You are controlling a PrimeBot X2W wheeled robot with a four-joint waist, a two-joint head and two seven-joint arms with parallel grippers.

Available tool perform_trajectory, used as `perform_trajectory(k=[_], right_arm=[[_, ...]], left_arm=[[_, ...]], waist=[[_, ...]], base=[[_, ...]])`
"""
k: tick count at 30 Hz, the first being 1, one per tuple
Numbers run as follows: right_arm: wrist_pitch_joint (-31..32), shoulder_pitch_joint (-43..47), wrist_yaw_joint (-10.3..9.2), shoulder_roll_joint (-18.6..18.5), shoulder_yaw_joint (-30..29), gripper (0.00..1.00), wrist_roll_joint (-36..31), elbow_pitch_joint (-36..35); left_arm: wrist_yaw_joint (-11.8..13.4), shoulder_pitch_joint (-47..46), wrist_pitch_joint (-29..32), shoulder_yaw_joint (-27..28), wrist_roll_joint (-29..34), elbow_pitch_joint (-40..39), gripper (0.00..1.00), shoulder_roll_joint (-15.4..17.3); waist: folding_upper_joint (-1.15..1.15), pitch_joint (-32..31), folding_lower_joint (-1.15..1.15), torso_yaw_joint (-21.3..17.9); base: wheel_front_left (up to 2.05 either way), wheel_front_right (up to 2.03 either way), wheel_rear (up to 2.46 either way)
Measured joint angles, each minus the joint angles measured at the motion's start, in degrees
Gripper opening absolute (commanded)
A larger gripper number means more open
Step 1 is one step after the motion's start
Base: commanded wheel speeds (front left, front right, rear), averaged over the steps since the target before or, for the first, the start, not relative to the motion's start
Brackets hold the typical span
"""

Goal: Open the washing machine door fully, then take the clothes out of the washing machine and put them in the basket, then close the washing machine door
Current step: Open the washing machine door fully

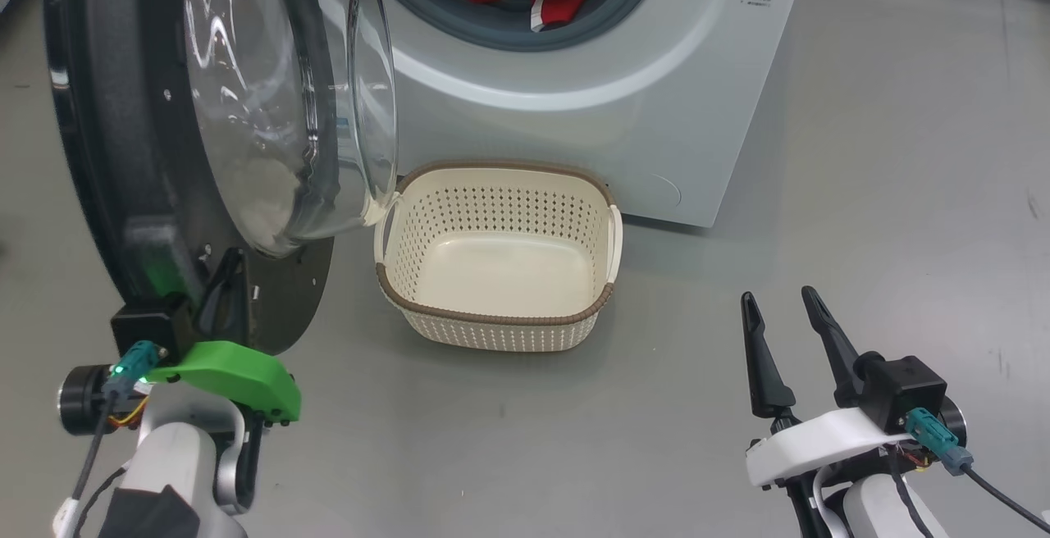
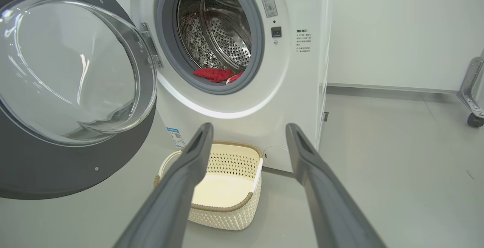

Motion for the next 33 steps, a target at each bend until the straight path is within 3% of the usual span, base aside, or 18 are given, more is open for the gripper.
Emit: perform_trajectory(k=[20, 33], right_arm=[[0.24, -2.76, 0.34, -1.41, 1.24, 1.0, -2.35, -0.33], [1.27, -6.52, 0.56, -2.55, 1.23, 1.0, -3.58, -1.83]], left_arm=[[1.57, -2.97, -1.72, 12.17, -5.54, 1.02, 0.0, 7.09], [1.58, -8.49, -1.94, 16.89, -8.1, 2.27, 0.0, 11.56]], waist=[[0.0, 9.01, 0.0, 1.67], [0.0, 15.85, 0.0, 1.29]], base=[[0.0, 0.0, 0.0], [0.0, 0.0, 0.0]])
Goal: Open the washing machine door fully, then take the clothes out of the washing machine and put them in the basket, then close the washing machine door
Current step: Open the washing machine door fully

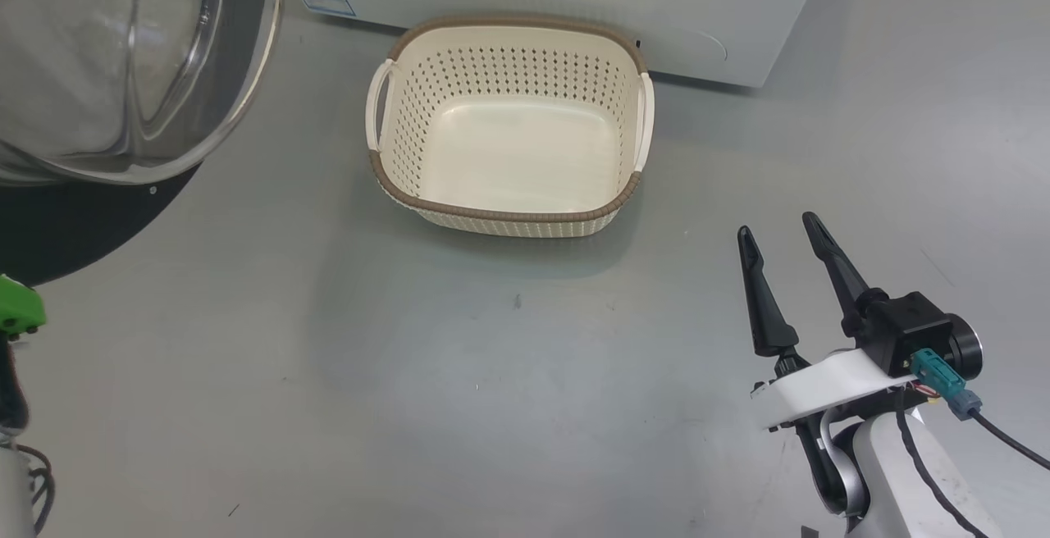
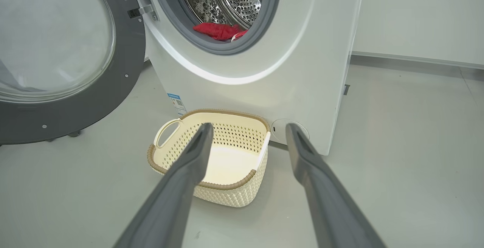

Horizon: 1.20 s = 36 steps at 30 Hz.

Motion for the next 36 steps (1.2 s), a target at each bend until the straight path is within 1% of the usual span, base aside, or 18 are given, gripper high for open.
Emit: perform_trajectory(k=[6, 12, 19, 26, 36], right_arm=[[0.01, -1.01, 0.0, -0.44, -0.31, 1.0, -0.38, -0.1], [0.01, -1.64, 0.0, -0.87, -0.59, 1.0, -0.4, -0.13], [0.0, -2.05, -0.01, -1.05, -0.83, 1.0, -0.4, 0.26], [-0.03, -2.1, 0.0, -0.85, -0.81, 1.0, -0.36, 1.92], [-0.54, -2.1, 0.2, 0.29, -0.68, 1.0, 0.35, 4.46]], left_arm=[[-0.01, -1.9, 0.0, 1.68, -0.77, 1.93, 0.0, 2.07], [-0.01, -3.52, -0.02, 2.55, -1.31, 3.64, 0.0, 2.85], [-0.09, -4.43, -0.6, 2.12, -1.33, 5.64, 0.0, 2.86], [-0.65, -4.6, -1.8, 0.26, -0.34, 8.51, 0.0, 2.33], [-2.04, -4.27, -3.05, -3.33, 2.38, 9.39, 0.0, 1.35]], waist=[[0.0, 2.32, 0.0, -0.38], [0.0, 3.65, 0.0, -0.64], [0.0, 4.03, 0.0, -0.54], [0.0, 2.24, 0.0, -0.22], [0.0, -2.28, 0.0, -0.25]], base=[[0.0, 0.0, 0.0], [0.0, 0.0, 0.0], [0.0, 0.0, 0.0], [0.0, 0.0, 0.0], [0.0, 0.0, 0.0]])
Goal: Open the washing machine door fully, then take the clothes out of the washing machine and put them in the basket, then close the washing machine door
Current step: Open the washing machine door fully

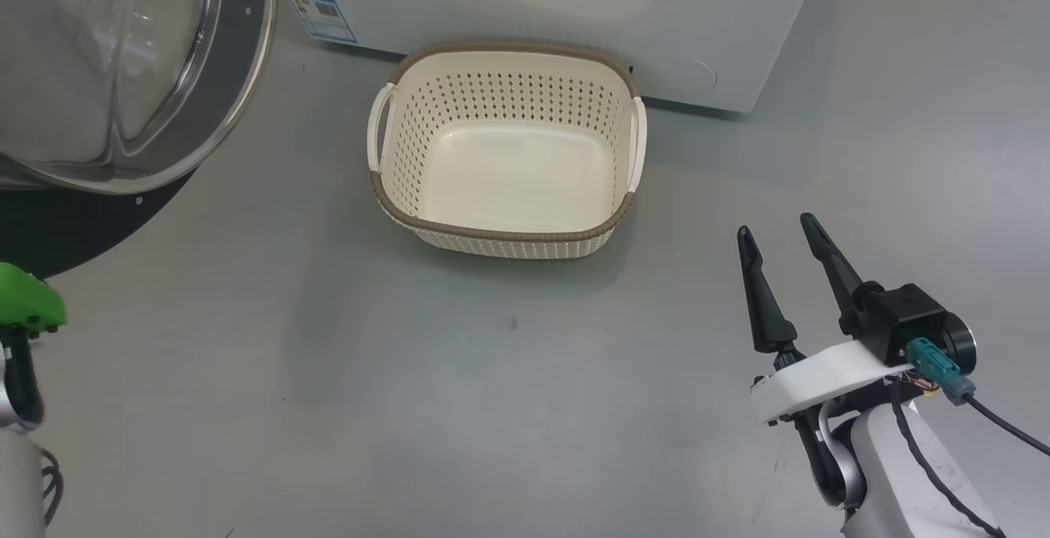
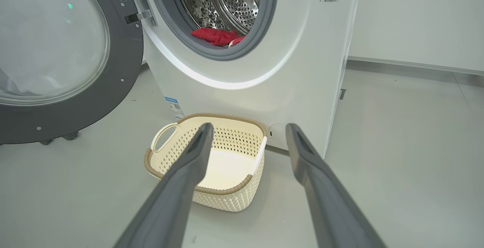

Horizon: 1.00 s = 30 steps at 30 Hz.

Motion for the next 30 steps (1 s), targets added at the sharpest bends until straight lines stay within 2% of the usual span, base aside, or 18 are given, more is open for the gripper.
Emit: perform_trajectory(k=[15, 30], right_arm=[[-0.1, 1.9, 0.04, 1.2, -0.47, 1.0, 2.44, 3.01], [-0.25, 4.36, 0.01, 1.68, -1.74, 1.0, 2.94, 2.3]], left_arm=[[-2.67, 7.03, -1.07, -5.77, 3.94, -2.14, 0.0, -2.29], [-3.6, 14.3, -1.49, -9.39, 4.49, -9.96, 0.0, -7.68]], waist=[[0.0, -9.49, 0.0, -2.61], [0.0, -16.28, 0.0, -9.46]], base=[[0.0, 0.0, 0.0], [0.0, 0.0, 0.0]])
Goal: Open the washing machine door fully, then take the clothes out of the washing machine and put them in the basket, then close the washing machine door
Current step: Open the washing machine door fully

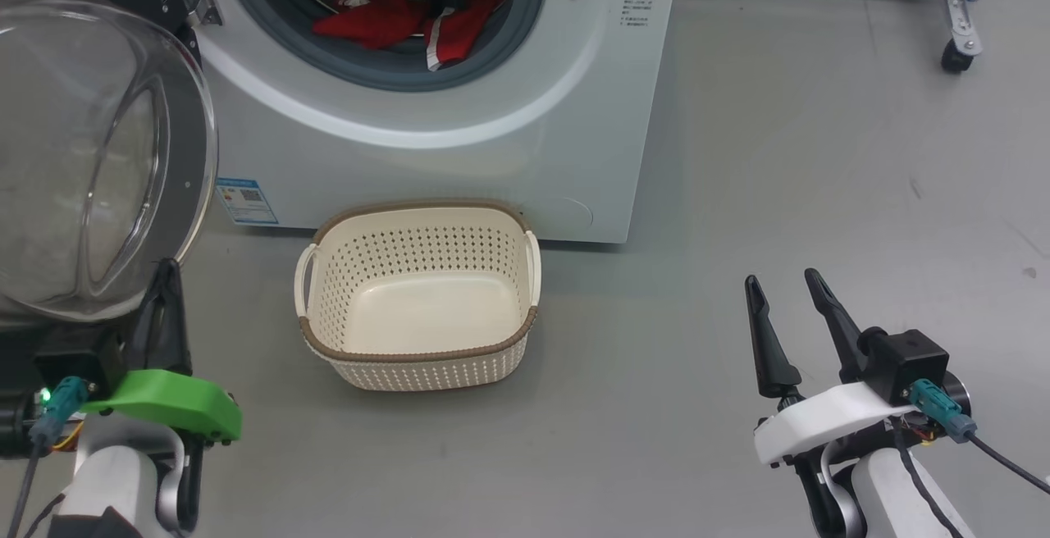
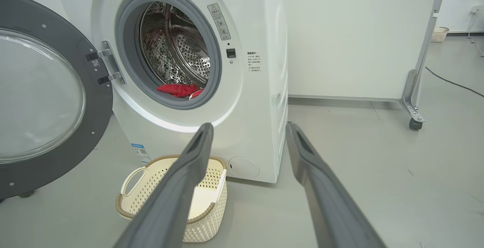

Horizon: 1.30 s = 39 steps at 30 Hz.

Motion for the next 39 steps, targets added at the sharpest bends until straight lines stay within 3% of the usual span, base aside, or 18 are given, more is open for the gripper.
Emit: perform_trajectory(k=[16, 17, 18, 39], right_arm=[[0.0, 1.87, -0.04, 0.18, -1.69, 1.0, 0.0, -2.53], [0.0, 1.92, -0.12, 0.19, -1.8, 1.0, 0.0, -3.07], [0.0, 1.92, -0.12, 0.19, -1.96, 1.0, 0.0, -3.36], [0.0, 1.92, -0.12, 0.29, -2.66, 1.0, -0.02, -4.97]], left_arm=[[-0.48, 6.89, -0.09, -2.49, 0.34, -7.9, 0.0, -3.63], [-0.48, 7.72, -0.08, -2.82, 0.34, -8.7, 0.45, -3.85], [-0.48, 7.99, -0.09, -3.08, 0.34, -9.26, 1.0, -3.92], [-0.22, 9.75, -0.25, -3.88, 0.7, -13.35, 1.0, -4.26]], waist=[[0.0, -1.73, 0.0, -4.05], [0.0, -1.54, 0.0, -4.09], [0.0, -1.36, 0.0, -4.09], [0.0, 0.42, 0.0, -4.23]], base=[[0.0, 0.0, 0.0], [0.0, 0.0, 0.0], [0.0, 0.0, 0.0], [0.0, 0.0, 0.0]])
